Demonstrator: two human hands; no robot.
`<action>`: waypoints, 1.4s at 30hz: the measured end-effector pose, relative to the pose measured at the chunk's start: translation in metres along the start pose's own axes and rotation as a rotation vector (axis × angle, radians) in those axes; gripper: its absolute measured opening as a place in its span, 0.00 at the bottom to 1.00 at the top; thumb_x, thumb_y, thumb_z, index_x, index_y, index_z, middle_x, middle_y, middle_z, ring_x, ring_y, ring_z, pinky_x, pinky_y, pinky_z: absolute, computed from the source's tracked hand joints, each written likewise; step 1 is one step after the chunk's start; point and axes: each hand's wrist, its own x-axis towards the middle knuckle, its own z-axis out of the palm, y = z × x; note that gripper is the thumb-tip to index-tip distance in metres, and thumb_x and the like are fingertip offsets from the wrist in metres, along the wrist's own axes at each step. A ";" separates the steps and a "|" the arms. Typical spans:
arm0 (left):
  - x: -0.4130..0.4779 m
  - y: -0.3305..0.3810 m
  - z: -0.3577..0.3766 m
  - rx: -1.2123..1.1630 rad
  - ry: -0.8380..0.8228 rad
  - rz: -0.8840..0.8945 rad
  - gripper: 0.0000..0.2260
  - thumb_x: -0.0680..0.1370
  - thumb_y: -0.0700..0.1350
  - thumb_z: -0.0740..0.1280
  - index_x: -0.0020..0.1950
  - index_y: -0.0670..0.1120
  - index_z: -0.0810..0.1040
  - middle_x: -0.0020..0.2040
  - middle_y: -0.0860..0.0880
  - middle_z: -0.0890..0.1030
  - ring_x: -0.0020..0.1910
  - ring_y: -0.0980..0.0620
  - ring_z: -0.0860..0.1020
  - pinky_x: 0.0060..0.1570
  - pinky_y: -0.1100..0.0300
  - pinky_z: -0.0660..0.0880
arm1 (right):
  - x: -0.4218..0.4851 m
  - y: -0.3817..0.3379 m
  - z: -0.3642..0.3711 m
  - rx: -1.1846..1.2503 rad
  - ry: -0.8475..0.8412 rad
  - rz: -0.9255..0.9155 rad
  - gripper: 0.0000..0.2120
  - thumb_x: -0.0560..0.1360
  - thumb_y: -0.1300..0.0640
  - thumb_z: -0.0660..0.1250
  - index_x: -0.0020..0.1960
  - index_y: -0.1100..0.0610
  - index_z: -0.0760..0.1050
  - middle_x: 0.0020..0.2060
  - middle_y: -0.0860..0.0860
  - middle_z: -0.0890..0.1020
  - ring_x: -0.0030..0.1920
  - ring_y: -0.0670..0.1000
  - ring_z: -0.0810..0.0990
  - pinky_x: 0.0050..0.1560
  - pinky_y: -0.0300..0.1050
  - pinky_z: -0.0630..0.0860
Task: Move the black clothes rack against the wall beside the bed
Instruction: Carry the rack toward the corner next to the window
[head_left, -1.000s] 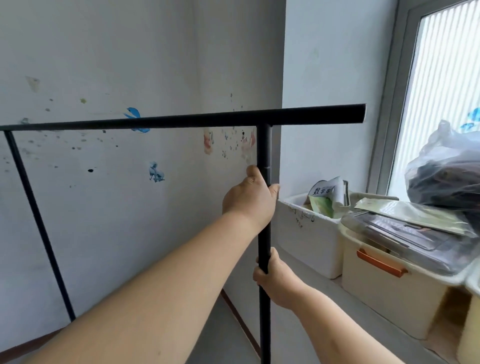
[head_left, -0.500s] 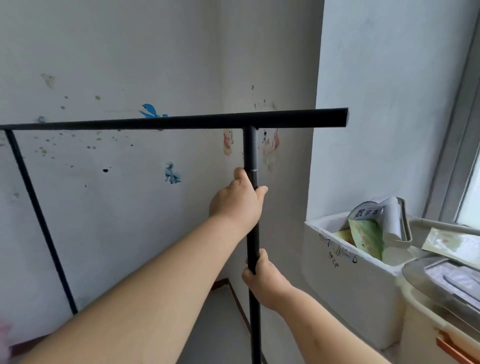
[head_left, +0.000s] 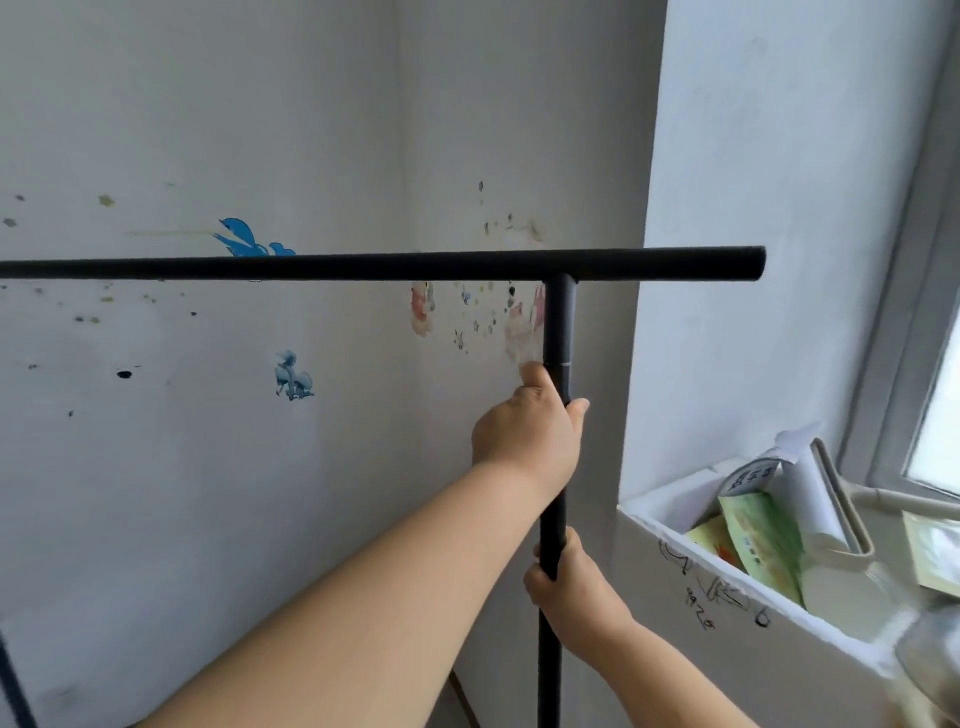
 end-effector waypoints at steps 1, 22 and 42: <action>0.005 -0.001 0.004 -0.006 0.009 0.013 0.21 0.79 0.57 0.55 0.60 0.40 0.63 0.49 0.41 0.81 0.45 0.38 0.80 0.35 0.53 0.68 | 0.005 0.000 -0.001 0.001 0.005 0.004 0.07 0.72 0.53 0.58 0.49 0.52 0.65 0.37 0.49 0.76 0.33 0.51 0.73 0.38 0.46 0.69; -0.022 0.006 -0.034 -0.160 -0.132 -0.084 0.17 0.76 0.62 0.58 0.51 0.49 0.68 0.44 0.50 0.79 0.40 0.48 0.77 0.36 0.56 0.72 | -0.014 0.017 -0.015 0.052 -0.080 -0.073 0.06 0.73 0.56 0.58 0.50 0.55 0.65 0.35 0.49 0.74 0.31 0.51 0.70 0.35 0.45 0.67; 0.025 -0.024 -0.133 -1.769 0.188 -0.784 0.15 0.76 0.53 0.65 0.50 0.40 0.74 0.39 0.47 0.75 0.38 0.52 0.77 0.38 0.54 0.76 | -0.054 0.019 -0.025 0.102 -0.251 -0.178 0.03 0.77 0.56 0.59 0.48 0.53 0.64 0.36 0.50 0.73 0.33 0.49 0.70 0.34 0.43 0.68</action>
